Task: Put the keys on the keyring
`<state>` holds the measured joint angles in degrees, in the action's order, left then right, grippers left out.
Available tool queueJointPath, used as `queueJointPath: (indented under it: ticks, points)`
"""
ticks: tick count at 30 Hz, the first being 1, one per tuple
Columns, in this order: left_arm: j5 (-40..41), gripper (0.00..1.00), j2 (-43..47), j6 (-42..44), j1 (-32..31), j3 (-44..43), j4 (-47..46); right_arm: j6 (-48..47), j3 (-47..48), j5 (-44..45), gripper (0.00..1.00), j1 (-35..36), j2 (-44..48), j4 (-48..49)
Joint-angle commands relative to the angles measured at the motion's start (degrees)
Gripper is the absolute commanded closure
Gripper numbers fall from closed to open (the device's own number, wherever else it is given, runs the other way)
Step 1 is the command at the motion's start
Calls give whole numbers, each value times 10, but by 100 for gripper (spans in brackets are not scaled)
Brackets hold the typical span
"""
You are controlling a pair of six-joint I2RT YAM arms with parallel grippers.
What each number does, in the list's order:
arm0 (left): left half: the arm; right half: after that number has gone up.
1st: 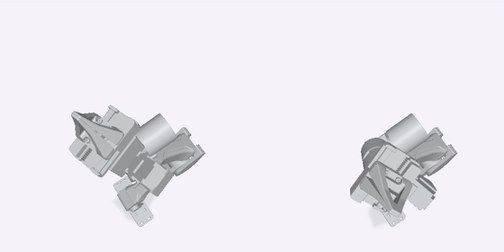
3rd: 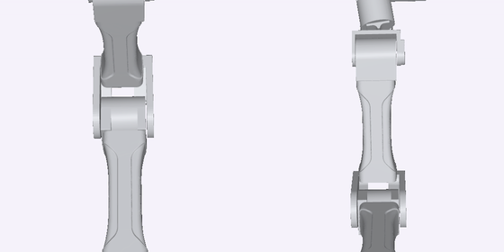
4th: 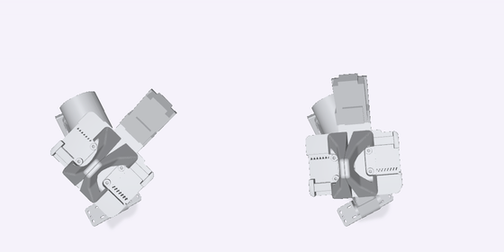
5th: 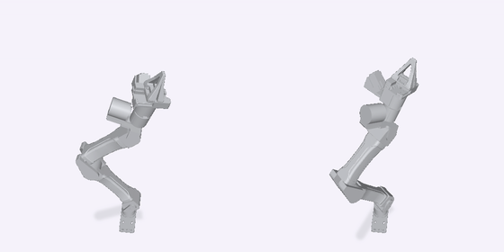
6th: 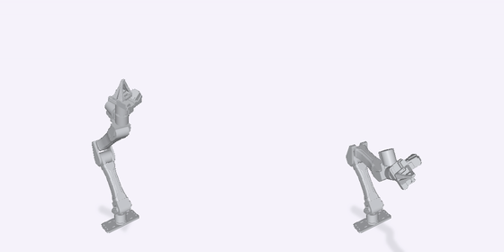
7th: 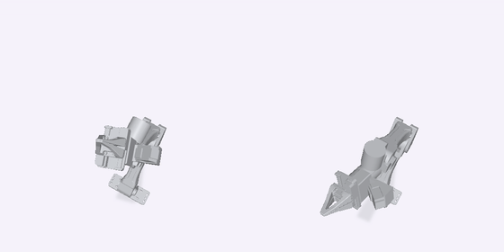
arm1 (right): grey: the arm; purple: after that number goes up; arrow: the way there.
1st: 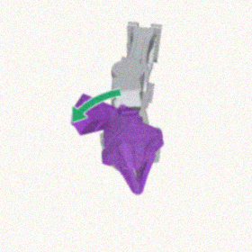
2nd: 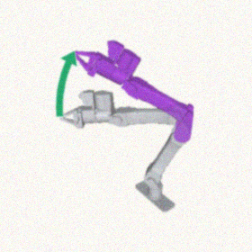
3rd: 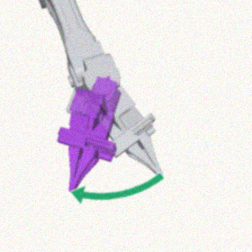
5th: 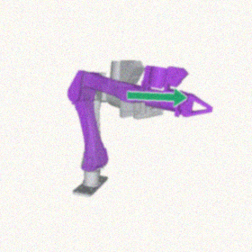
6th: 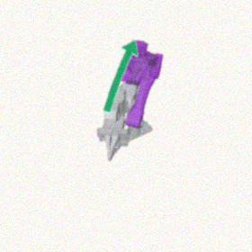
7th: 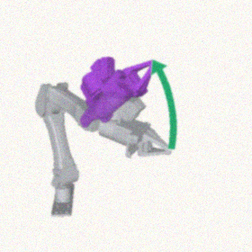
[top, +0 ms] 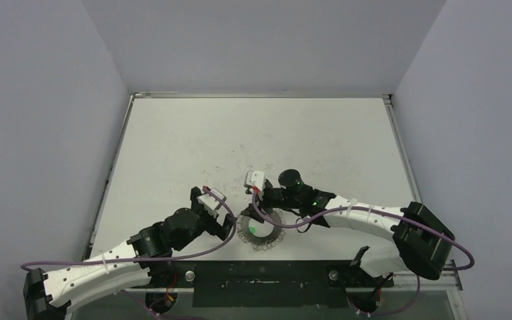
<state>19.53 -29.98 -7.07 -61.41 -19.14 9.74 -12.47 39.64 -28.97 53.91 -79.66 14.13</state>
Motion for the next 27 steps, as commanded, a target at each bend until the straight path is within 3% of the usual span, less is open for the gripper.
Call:
queueJointPath:
  ticks: [1, 7, 14, 19, 25, 27]
  points:
    - [18, 3, -21, -56, 1, -35, -15, 67, -31, -1, 29, -47, 61, 101]
    - [-38, 3, -90, -97, 30, -53, -24, 116, -78, 39, 0, -103, 121, 94]
    - [-175, 3, -208, -204, 153, -77, -45, 212, -121, 102, 0, -187, 200, 71]
    - [-282, 13, -293, -268, 233, -80, -88, 304, -112, 121, 0, -254, 235, 4]
    - [-270, 10, -324, -323, 269, -65, -129, 396, -55, 177, 0, -305, 186, -132]
    - [-270, 8, -316, -351, 275, -51, -137, 387, -27, 171, 0, -315, 155, -197]
